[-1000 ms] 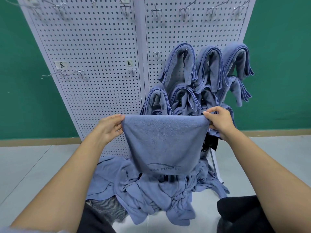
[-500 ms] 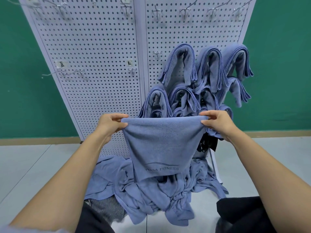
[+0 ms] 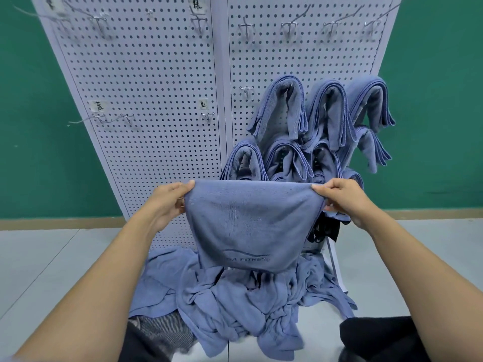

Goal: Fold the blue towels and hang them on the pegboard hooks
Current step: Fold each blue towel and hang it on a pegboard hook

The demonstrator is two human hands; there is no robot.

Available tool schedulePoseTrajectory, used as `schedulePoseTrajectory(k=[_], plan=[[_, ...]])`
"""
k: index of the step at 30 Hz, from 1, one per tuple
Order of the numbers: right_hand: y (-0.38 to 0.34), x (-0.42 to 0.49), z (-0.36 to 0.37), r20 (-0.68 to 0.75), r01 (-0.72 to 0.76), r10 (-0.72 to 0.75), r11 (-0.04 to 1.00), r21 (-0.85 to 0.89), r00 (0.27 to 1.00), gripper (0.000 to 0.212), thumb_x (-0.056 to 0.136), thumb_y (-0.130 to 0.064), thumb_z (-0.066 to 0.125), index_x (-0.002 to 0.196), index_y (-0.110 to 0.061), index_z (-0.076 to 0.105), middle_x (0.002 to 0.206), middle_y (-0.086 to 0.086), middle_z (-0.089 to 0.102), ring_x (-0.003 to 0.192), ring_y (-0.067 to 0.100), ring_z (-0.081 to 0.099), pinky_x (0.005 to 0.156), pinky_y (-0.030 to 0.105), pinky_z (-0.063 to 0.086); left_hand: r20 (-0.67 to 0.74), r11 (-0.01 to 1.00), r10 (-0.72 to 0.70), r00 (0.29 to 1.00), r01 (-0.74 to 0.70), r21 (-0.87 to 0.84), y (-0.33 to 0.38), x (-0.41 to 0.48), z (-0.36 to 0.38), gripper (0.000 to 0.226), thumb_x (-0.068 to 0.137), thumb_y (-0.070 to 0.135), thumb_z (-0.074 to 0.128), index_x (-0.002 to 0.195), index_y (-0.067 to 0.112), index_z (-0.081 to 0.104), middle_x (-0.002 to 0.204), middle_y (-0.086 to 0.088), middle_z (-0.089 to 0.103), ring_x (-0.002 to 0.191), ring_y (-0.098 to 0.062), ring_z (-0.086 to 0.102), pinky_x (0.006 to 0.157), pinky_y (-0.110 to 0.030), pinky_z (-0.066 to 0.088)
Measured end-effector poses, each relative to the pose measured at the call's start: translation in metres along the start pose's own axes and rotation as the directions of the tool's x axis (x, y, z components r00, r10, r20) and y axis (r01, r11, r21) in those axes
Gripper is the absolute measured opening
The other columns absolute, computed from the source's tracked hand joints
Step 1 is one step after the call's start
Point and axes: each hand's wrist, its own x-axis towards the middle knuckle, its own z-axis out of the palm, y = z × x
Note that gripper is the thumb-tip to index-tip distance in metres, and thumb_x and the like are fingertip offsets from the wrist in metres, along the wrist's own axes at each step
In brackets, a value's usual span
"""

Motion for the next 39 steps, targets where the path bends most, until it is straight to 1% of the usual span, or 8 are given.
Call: schedulePoseTrajectory(k=[6,10,15,21,26,31,35,39], plan=[[-0.007,0.003,0.022,0.007,-0.188,0.193,0.948,0.258,0.981,0.020,0.082,-0.018,0.074,0.070,-0.009,0.060,0.051,-0.002,0.051,0.040,0.005,0.049,0.050,0.017,0.054,-0.094,0.987,-0.093,0.991,0.080,-0.137,0.007,-0.014,0.035,0.008,0.085,0.012,0.070,0.082,0.006,0.065,0.060,-0.001,0.065,0.054,-0.012,0.061,0.058,-0.024,0.054],[-0.023,-0.006,0.049,0.127,-0.143,0.111,0.951,0.273,0.986,0.007,0.086,-0.004,0.067,0.093,-0.002,0.067,0.065,0.006,0.056,0.050,0.007,0.055,0.058,0.018,0.057,0.009,0.992,-0.004,1.000,0.006,-0.126,0.014,-0.030,0.068,0.003,0.086,0.008,0.067,0.089,0.006,0.068,0.064,0.000,0.071,0.057,-0.010,0.067,0.059,-0.022,0.056],[-0.039,-0.021,0.081,0.165,-0.022,-0.011,0.980,0.197,0.986,0.003,0.086,-0.005,0.068,0.086,-0.008,0.066,0.066,0.006,0.058,0.053,0.008,0.057,0.062,0.022,0.058,0.090,0.992,0.125,0.988,-0.128,0.024,0.014,-0.049,0.104,0.009,0.088,0.005,0.064,0.096,0.004,0.069,0.060,-0.001,0.055,0.053,-0.010,0.049,0.061,-0.018,0.051],[-0.042,-0.028,0.085,0.201,0.019,-0.065,0.974,0.224,0.977,0.007,0.088,-0.010,0.067,0.093,-0.005,0.067,0.077,0.007,0.067,0.070,0.016,0.066,0.071,0.029,0.059,0.082,0.968,0.225,0.971,-0.232,0.094,0.015,-0.053,0.115,0.013,0.091,0.012,0.062,0.083,0.017,0.070,0.070,-0.001,0.065,0.067,-0.008,0.060,0.066,-0.015,0.054],[-0.041,-0.034,0.078,0.319,0.015,-0.099,0.967,0.255,0.943,0.031,0.094,0.002,0.045,0.099,-0.013,0.072,0.096,0.005,0.074,0.090,0.014,0.068,0.084,0.029,0.057,0.152,0.950,0.280,0.948,-0.297,0.096,0.017,-0.055,0.113,0.018,0.083,0.021,0.073,0.098,0.013,0.073,0.075,0.007,0.069,0.054,0.010,0.057,0.051,-0.006,0.041],[-0.039,-0.035,0.074,0.387,-0.001,-0.114,0.958,0.286,0.915,0.036,0.092,0.011,0.041,0.106,-0.008,0.068,0.100,0.006,0.072,0.091,0.012,0.066,0.082,0.024,0.056,0.154,0.954,0.264,0.952,-0.282,0.107,0.014,-0.051,0.113,0.013,0.086,0.016,0.069,0.098,0.013,0.073,0.081,0.003,0.071,0.062,0.003,0.059,0.054,-0.008,0.042],[-0.036,-0.025,0.057,0.245,0.334,-0.307,0.939,-0.078,0.920,0.031,0.088,0.000,0.058,0.113,-0.019,0.060,0.111,0.000,0.062,0.098,0.007,0.056,0.087,0.022,0.047,0.175,0.958,0.228,0.958,-0.253,0.133,0.016,-0.049,0.112,0.012,0.090,0.010,0.060,0.094,0.013,0.072,0.066,0.004,0.057,0.058,-0.011,0.040,0.050,-0.017,0.033],[-0.024,-0.010,0.046,0.382,0.451,-0.299,0.791,-0.414,0.875,0.051,0.077,-0.040,0.075,0.123,-0.031,0.056,0.125,-0.015,0.052,0.121,0.012,0.041,0.103,0.033,0.036,0.290,0.949,0.237,0.927,-0.285,0.137,0.019,-0.050,0.109,0.018,0.093,0.011,0.055,0.087,0.021,0.069,0.070,0.005,0.055,0.059,-0.008,0.041,0.054,-0.019,0.033]])
